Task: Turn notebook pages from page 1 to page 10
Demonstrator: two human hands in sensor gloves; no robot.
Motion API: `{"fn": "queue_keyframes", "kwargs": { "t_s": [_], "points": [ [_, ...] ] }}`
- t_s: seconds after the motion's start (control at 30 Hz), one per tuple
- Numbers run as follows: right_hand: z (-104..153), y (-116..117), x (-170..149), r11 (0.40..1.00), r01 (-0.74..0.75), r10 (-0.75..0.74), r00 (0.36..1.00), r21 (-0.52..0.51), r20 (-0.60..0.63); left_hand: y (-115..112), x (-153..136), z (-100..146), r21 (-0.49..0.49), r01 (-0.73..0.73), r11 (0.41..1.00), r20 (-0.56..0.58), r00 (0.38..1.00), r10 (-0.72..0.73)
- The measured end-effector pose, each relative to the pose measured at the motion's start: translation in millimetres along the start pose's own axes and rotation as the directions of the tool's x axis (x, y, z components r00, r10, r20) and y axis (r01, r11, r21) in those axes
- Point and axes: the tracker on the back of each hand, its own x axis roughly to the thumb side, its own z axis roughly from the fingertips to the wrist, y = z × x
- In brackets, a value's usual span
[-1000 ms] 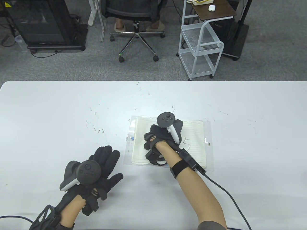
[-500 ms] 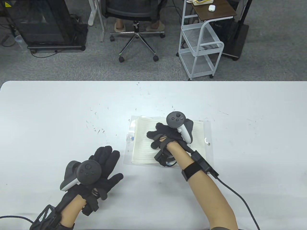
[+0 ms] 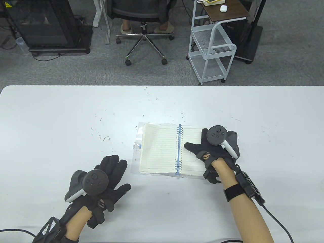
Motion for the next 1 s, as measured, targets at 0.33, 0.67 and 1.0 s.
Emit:
{"fn": "queue_keyframes", "kwargs": {
  "t_s": [0.33,0.67,1.0],
  "points": [
    [-8.2,32.0,-14.0,0.970,-0.161,0.170,0.985,0.183,-0.035,0.3,0.1,0.0,-0.001,-0.007,1.000,-0.004,1.000,0.007],
    [-4.8,41.3,-7.5,0.967,-0.212,0.217,0.976,0.139,-0.022,-0.9,0.3,-0.6,-0.015,-0.011,1.000,-0.009,1.000,0.011],
    [1.5,36.2,10.9,0.993,-0.115,0.115,0.993,-0.008,-0.012,-0.9,0.5,-0.9,-0.013,-0.015,1.000,-0.014,1.000,0.014]
  ]
}}
